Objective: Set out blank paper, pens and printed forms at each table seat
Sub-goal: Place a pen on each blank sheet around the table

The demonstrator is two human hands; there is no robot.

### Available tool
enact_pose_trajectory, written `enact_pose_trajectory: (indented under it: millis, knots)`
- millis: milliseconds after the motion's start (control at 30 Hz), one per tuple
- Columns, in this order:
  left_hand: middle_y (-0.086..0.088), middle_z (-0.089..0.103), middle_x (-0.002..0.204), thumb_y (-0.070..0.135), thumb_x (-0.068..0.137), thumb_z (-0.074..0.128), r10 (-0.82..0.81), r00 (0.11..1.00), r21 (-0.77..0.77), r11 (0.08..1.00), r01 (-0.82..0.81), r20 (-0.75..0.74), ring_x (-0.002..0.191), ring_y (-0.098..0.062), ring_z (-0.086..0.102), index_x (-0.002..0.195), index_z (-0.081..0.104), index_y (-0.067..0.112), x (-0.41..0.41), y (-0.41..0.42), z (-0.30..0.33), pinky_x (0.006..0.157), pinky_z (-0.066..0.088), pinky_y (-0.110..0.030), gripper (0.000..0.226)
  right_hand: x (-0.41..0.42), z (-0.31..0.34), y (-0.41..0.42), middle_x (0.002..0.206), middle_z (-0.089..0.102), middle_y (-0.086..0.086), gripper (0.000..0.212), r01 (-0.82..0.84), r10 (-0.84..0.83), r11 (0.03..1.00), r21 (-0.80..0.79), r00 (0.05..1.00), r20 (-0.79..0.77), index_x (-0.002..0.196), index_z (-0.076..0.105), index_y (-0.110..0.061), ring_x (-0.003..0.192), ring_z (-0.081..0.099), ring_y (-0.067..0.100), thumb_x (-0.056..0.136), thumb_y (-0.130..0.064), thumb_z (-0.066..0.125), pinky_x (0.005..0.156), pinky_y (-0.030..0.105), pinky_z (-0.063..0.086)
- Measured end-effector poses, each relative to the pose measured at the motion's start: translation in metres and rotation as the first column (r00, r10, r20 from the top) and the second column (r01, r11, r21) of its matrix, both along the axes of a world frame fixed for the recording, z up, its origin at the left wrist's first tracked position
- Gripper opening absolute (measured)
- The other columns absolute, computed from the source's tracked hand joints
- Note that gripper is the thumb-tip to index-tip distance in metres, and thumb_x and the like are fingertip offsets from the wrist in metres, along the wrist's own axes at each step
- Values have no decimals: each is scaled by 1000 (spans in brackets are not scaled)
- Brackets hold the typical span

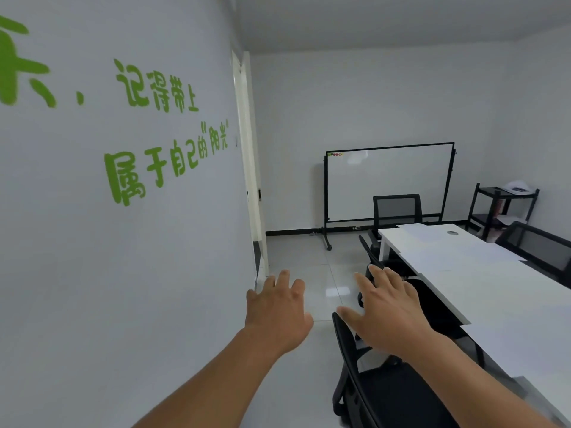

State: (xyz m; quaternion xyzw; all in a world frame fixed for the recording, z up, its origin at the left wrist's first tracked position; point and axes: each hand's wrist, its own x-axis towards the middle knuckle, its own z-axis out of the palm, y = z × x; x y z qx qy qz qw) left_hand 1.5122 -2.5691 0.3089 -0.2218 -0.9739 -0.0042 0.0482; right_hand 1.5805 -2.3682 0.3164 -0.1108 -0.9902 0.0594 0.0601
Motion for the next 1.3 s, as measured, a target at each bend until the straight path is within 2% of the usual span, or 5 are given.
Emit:
enact_pose_trajectory:
  millis: [233,667,833,1000,1300]
  knots:
    - [-7,13,181,52,105,49,28,1000,-55,998,-28,-13,165,-34,21,167,29,26,-86,30,5,123,35,-62,69,-98,-1,40,182,7,9,91,-42,42,999,-25,999,-4,172,15,-26,168,0,34,101,-78,39,135,57,12]
    - [-6,18,179,51,104,50,50,998,-57,997,-52,-46,160,-31,29,164,33,26,-245,115,37,117,40,-59,68,-256,22,131,181,12,9,89,-62,61,998,-18,996,-59,170,21,-26,167,5,34,101,-77,42,133,57,14]
    - [-5,19,178,51,102,50,-9,1000,-52,999,8,-17,158,-30,32,165,30,28,-300,146,29,116,42,-58,70,-301,4,162,177,21,6,90,1,-2,999,-37,999,-44,169,23,-26,165,13,32,99,-79,40,132,57,20]
    - [-6,15,180,53,103,51,-55,998,-59,997,56,9,161,-31,29,167,29,30,-361,166,16,118,41,-60,72,-348,-13,172,177,24,5,91,43,-44,998,-37,999,-6,170,21,-24,165,13,31,100,-77,43,133,56,19]
    - [-5,30,170,54,101,53,-251,963,-153,952,263,94,146,-32,45,164,33,30,-541,218,-28,106,48,-56,70,-482,-54,203,167,38,4,86,234,-229,971,-41,968,99,163,31,-26,157,28,31,96,-78,44,126,58,29]
